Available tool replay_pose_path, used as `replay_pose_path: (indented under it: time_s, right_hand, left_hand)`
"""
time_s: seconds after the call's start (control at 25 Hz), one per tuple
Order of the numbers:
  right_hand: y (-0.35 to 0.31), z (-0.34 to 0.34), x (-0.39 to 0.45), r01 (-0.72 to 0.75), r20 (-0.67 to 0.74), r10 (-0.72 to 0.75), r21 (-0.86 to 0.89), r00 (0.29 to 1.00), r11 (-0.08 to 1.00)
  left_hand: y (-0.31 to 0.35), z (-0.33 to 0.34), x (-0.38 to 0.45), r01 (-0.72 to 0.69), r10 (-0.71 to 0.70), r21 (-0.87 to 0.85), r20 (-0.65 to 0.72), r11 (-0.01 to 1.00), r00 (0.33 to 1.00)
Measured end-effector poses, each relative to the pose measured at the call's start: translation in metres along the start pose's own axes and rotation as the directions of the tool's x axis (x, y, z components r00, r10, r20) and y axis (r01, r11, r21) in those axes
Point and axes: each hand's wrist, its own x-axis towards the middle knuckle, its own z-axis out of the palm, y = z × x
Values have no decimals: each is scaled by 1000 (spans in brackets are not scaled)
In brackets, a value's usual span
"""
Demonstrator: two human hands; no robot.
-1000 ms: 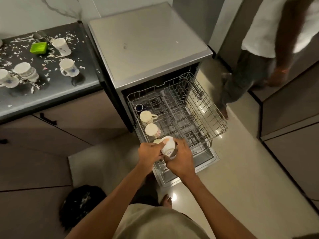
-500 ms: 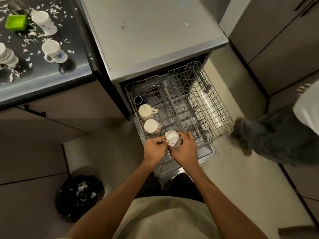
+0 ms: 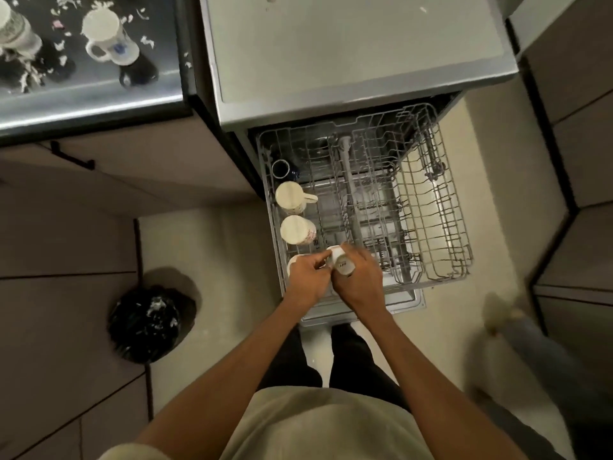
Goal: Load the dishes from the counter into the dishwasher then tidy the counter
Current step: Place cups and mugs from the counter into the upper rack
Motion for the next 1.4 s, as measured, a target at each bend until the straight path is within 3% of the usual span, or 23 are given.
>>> replay_pose_path:
  time_s: [0.12,0.28,0.48,0.68,1.0,1.4]
  right_hand:
    - [31,4,16,-51,138,44,48,989,998]
    - [68,12,23,-7,280,15,-29,960,1000]
    - [90,3,37,-77,311,71,5,948,997]
    - [115,-2,44,-198,280,210,-71,937,978]
    - [105,21,30,-84,401,176,-236,899,968]
    - [104,65,16,-153,411,284,-323,866,934]
  left_hand:
    - [-8,29,12,72,-72,4,-24,997,997]
    - [-10,55,25,143,-143,-6,-31,990,989]
    - [-20,70,33,123,-122,77,-13,990,992]
    - [-42,67,22,162,-173,339,3,927,985]
    - [-86,70,15,-7,-146,602,205,798,968]
    - [-132,78,13,-132,-111,694,294,708,949]
